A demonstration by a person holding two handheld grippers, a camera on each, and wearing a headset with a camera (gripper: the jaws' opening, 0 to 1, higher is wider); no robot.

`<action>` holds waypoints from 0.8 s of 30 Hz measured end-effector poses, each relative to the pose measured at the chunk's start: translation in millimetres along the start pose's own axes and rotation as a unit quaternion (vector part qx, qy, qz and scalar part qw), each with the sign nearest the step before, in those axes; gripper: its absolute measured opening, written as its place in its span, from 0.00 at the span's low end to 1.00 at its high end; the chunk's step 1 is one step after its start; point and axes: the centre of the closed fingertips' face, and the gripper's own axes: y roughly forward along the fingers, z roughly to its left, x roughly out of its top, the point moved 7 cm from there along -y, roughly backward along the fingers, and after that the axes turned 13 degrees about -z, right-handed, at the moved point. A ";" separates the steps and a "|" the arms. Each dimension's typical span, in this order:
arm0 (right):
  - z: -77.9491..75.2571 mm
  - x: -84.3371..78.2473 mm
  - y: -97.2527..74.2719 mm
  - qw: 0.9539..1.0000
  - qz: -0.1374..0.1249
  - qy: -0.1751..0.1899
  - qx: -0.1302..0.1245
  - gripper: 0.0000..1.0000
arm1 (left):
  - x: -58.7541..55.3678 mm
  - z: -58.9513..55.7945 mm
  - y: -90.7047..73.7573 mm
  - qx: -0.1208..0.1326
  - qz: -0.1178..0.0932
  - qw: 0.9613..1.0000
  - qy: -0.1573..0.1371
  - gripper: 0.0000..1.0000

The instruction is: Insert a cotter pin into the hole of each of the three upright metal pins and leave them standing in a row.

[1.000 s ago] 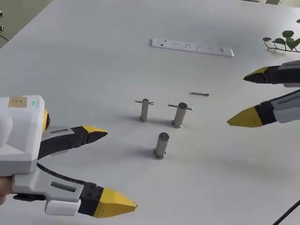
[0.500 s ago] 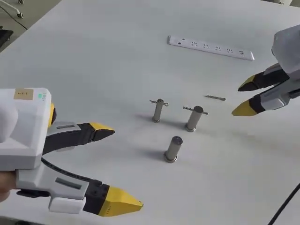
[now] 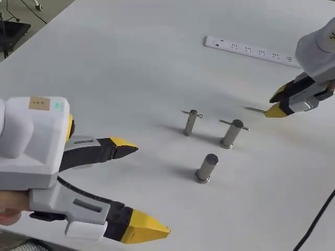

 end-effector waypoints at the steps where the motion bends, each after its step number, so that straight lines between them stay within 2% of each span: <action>1: 0.2 -0.2 1.5 1.000 0.004 -0.003 0.000 0.13 | -0.2 0.2 0.0 0.002 -0.003 1.000 -0.002 0.90; 6: 3.7 3.3 4.8 1.000 0.006 -0.016 0.011 0.12 | -1.6 0.4 -0.8 0.006 -0.006 1.000 -0.008 0.89; 11: 7.5 6.6 8.1 0.999 0.013 -0.038 0.021 0.01 | -3.8 0.7 -0.6 0.008 -0.002 1.000 -0.009 0.88; 12: 3.2 4.4 9.1 0.999 0.016 -0.037 0.023 0.00 | -3.8 0.8 -0.6 0.008 -0.001 1.000 -0.009 0.88; 15: 1.4 4.5 11.2 0.998 0.025 -0.049 0.019 0.02 | -3.6 0.8 -0.6 0.010 -0.001 1.000 -0.011 0.88; 19: 2.4 1.8 13.1 0.997 0.040 -0.052 0.029 0.02 | -4.4 1.0 -1.0 0.012 0.002 1.000 -0.012 0.87; 20: 1.9 3.5 13.4 0.998 0.034 -0.049 0.030 0.01 | -4.6 1.0 -1.1 0.012 0.002 1.000 -0.012 0.87; 24: 0.3 3.1 13.5 0.998 0.037 -0.045 0.029 0.01 | -4.5 1.5 -0.6 0.014 0.002 1.000 -0.014 0.87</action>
